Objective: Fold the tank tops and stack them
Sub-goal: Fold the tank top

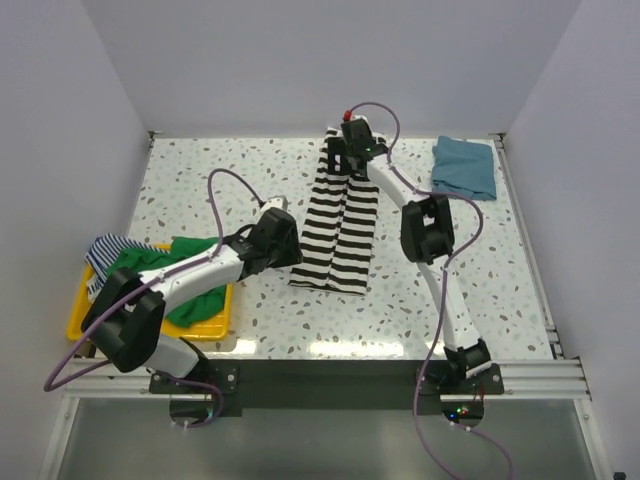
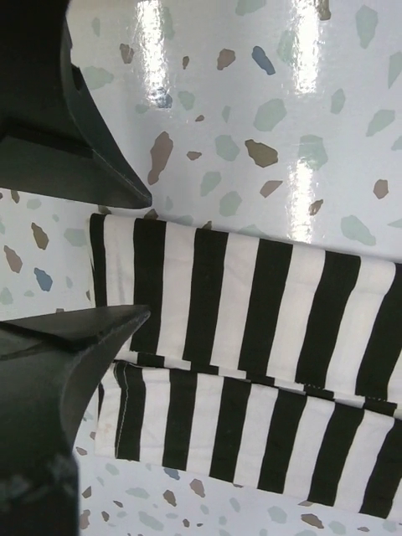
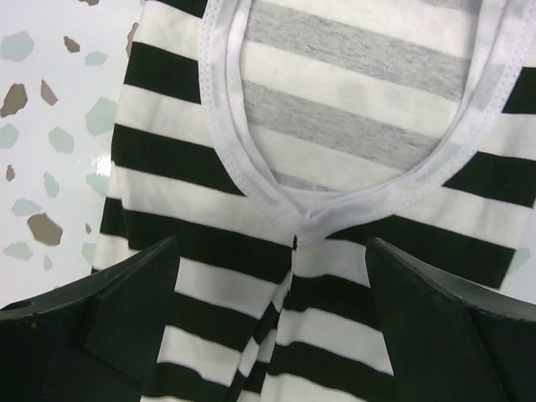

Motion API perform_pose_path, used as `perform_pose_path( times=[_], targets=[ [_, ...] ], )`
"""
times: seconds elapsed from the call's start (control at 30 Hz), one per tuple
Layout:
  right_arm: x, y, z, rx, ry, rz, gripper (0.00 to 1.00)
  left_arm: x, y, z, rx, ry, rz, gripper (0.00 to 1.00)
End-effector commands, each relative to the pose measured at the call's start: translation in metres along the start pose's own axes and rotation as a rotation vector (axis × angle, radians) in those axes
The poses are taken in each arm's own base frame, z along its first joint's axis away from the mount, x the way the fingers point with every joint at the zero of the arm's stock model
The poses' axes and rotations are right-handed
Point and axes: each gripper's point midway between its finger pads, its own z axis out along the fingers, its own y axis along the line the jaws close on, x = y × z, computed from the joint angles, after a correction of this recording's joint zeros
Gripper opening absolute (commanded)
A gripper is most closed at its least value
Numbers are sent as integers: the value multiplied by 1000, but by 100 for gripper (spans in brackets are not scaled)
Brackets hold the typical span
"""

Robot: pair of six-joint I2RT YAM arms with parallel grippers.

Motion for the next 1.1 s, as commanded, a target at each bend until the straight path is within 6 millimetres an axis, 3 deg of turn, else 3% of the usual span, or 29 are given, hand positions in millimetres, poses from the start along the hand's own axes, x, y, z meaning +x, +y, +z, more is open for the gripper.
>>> perform_pose_path(
  times=[0.0,0.07,0.17,0.2,0.27,0.3,0.37,0.4,0.43,0.47,0.5,0.57,0.6,0.67,0.7,0.77,0.8,0.97,1.07],
  targets=[
    [-90,4,-84,-30,-179,9,96,-15,1,4,12,-40,-4,56],
    [-95,3,-109,-35,-168,55,96,-8,6,8,22,-18,-13,60],
    [-69,-6,-148,2,-99,98,95,-6,5,13,50,-12,-22,62],
    [-47,-12,-165,13,-62,101,95,-3,4,14,62,-4,-20,62],
    [-20,-18,-179,23,-19,146,92,4,0,18,90,28,-14,62],
    [5,-25,-196,28,18,162,91,6,1,20,93,38,-16,61],
    [29,-26,-211,22,41,205,85,14,5,23,86,59,-35,61],
    [64,-36,-212,55,101,201,84,18,6,24,88,68,-40,59],
    [64,-31,-232,27,76,220,84,23,9,25,81,80,-49,58],
    [77,-31,-238,21,89,228,83,26,11,25,74,89,-56,57],
    [111,-37,-239,33,145,228,83,29,13,25,71,94,-60,58],
    [122,-26,-259,-30,126,264,80,39,18,26,65,113,-74,61],
    [150,-24,-262,-31,163,247,79,43,20,27,61,122,-75,61],
    [166,-21,-273,-39,167,272,78,51,23,28,67,139,-79,61],
    [188,-20,-275,-36,199,255,77,54,23,28,69,145,-78,61],
    [203,-17,-278,-36,216,284,74,59,27,30,59,157,-81,60],
    [219,-15,-280,-34,244,271,73,62,29,30,55,162,-85,59],
    [257,-18,-287,-2,279,317,68,72,37,22,49,161,-124,52],
    [263,-14,-288,-4,269,348,68,79,42,20,35,165,-127,50]
  ],
)
